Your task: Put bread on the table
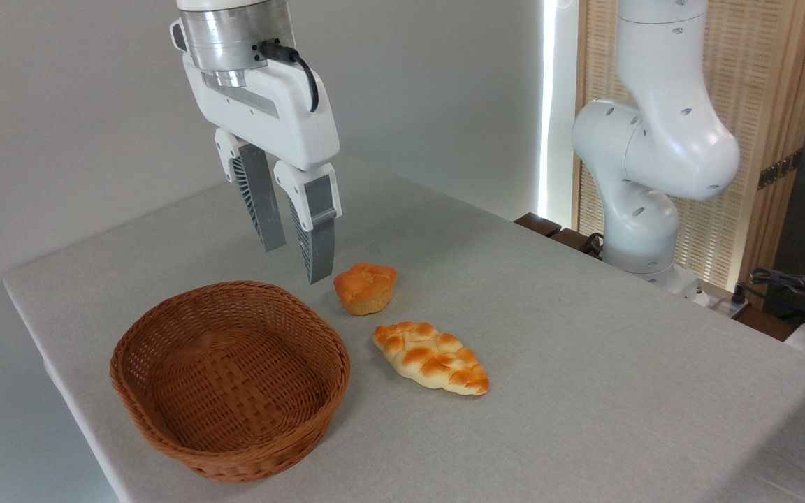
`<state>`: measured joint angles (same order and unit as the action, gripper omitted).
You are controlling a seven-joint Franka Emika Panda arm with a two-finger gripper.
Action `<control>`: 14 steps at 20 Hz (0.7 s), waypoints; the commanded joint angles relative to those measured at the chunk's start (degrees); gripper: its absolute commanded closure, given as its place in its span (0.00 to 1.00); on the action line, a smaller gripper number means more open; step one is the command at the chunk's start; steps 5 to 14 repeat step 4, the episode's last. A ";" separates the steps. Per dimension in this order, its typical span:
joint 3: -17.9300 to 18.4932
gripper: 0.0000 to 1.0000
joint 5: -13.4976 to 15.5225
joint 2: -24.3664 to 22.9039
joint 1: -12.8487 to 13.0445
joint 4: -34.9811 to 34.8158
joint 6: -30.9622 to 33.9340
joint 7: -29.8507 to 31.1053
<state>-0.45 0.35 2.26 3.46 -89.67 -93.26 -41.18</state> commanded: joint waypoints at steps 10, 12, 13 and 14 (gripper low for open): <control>-0.43 0.00 -0.26 0.47 -0.73 1.61 2.03 0.84; -0.43 0.00 -0.26 0.47 -0.73 1.61 2.03 0.84; -0.43 0.00 -0.26 0.47 -0.73 1.61 2.03 0.84; -0.43 0.00 -0.26 0.47 -0.73 1.61 2.03 0.84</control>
